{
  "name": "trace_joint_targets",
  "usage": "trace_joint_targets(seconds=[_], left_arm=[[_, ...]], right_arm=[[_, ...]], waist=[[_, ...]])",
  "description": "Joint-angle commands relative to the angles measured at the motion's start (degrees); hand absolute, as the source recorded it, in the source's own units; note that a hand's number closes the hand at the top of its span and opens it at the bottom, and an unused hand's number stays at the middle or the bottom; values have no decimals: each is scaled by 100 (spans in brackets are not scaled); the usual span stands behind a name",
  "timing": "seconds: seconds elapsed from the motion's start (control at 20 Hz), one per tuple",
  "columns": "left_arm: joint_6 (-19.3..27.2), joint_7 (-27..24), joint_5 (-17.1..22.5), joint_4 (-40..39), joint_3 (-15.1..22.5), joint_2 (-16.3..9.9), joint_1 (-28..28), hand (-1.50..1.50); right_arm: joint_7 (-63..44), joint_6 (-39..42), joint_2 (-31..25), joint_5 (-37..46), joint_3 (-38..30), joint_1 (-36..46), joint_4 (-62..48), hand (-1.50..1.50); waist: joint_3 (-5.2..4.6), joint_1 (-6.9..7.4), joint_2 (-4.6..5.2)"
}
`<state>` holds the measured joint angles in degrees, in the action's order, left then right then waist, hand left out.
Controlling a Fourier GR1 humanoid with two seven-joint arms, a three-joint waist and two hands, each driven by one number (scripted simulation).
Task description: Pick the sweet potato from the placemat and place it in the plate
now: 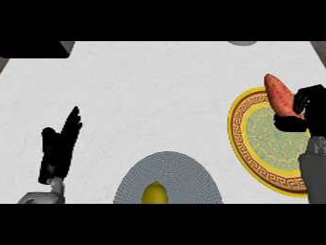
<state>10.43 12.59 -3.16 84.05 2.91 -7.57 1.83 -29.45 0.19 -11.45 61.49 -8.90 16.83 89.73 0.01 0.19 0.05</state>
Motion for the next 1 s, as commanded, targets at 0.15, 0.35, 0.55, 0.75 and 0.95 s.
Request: trace_joint_targets(seconds=[0.15, 0.35, 0.55, 0.75, 0.95], left_arm=[[-366, 82, 257, 194, -202, -255, -91, 0], [103, 189, -175, 130, 142, 187, 62, 0], [-214, -232, 54, -473, -291, -68, 187, 0], [-85, -47, -28, -54, -176, -24, -25, 0], [-161, -123, 63, -77, -204, -20, -144, 0]], right_arm=[[667, 494, -136, -952, -443, 84, -1391, 150], [1072, 634, -348, -1033, -507, -34, -2115, -150], [1654, 951, -495, -1416, -430, 9, -1828, -150], [2576, 519, -174, -2257, -832, -287, -1229, -150], [2861, 205, 325, -3442, -1640, -23, -900, -150]], waist=[[5, 51, 8], [4, 13, 9], [-1, -11, 2], [6, -68, -20], [9, -109, -36]])
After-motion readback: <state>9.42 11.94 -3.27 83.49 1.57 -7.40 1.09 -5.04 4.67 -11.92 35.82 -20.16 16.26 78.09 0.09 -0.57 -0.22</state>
